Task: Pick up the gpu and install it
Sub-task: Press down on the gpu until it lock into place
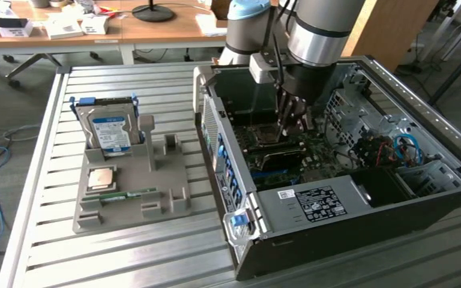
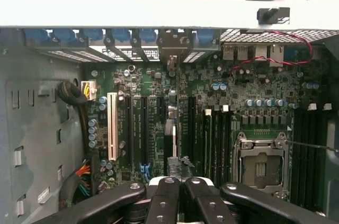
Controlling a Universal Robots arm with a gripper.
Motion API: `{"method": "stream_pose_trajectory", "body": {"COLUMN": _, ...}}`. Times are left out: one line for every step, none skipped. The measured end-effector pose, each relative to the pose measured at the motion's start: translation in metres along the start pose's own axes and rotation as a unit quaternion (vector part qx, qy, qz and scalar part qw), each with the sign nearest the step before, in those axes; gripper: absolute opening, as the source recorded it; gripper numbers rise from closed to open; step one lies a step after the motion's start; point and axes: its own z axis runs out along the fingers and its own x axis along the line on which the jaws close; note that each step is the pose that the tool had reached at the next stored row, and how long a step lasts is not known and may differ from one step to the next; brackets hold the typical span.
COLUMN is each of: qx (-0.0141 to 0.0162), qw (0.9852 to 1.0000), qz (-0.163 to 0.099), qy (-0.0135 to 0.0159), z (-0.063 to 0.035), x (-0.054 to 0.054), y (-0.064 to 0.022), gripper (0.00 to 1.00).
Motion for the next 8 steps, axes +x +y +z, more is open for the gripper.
{"method": "stream_pose_trajectory", "body": {"qx": 0.0000, "qw": 1.0000, "qz": 0.000, "qy": 0.0000, "z": 0.0002, "x": -0.0007, "y": 0.0006, "gripper": 0.11}}
{"method": "stream_pose_trajectory", "body": {"qx": 0.0000, "qw": 1.0000, "qz": 0.001, "qy": 0.0000, "z": 0.0004, "x": -0.0015, "y": 0.0013, "gripper": 0.11}}
{"method": "stream_pose_trajectory", "body": {"qx": 0.0000, "qw": 1.0000, "qz": 0.001, "qy": 0.0000, "z": 0.0006, "x": -0.0023, "y": 0.0018, "gripper": 0.11}}
{"method": "stream_pose_trajectory", "body": {"qx": 0.0000, "qw": 1.0000, "qz": 0.001, "qy": 0.0000, "z": 0.0008, "x": -0.0029, "y": 0.0022, "gripper": 0.11}}
{"method": "stream_pose_trajectory", "body": {"qx": 0.0000, "qw": 1.0000, "qz": 0.001, "qy": -0.0001, "z": 0.0013, "x": -0.0032, "y": 0.0025, "gripper": 0.11}}
{"method": "stream_pose_trajectory", "body": {"qx": 0.0001, "qw": 1.0000, "qz": 0.002, "qy": -0.0001, "z": 0.0021, "x": -0.0033, "y": 0.0026, "gripper": 0.11}}
{"method": "stream_pose_trajectory", "body": {"qx": 0.0000, "qw": 1.0000, "qz": 0.002, "qy": -0.0001, "z": 0.0030, "x": -0.0035, "y": 0.0027, "gripper": 0.11}}
{"method": "stream_pose_trajectory", "body": {"qx": 0.0000, "qw": 1.0000, "qz": 0.002, "qy": 0.0000, "z": 0.0041, "x": -0.0035, "y": 0.0027, "gripper": 0.11}}
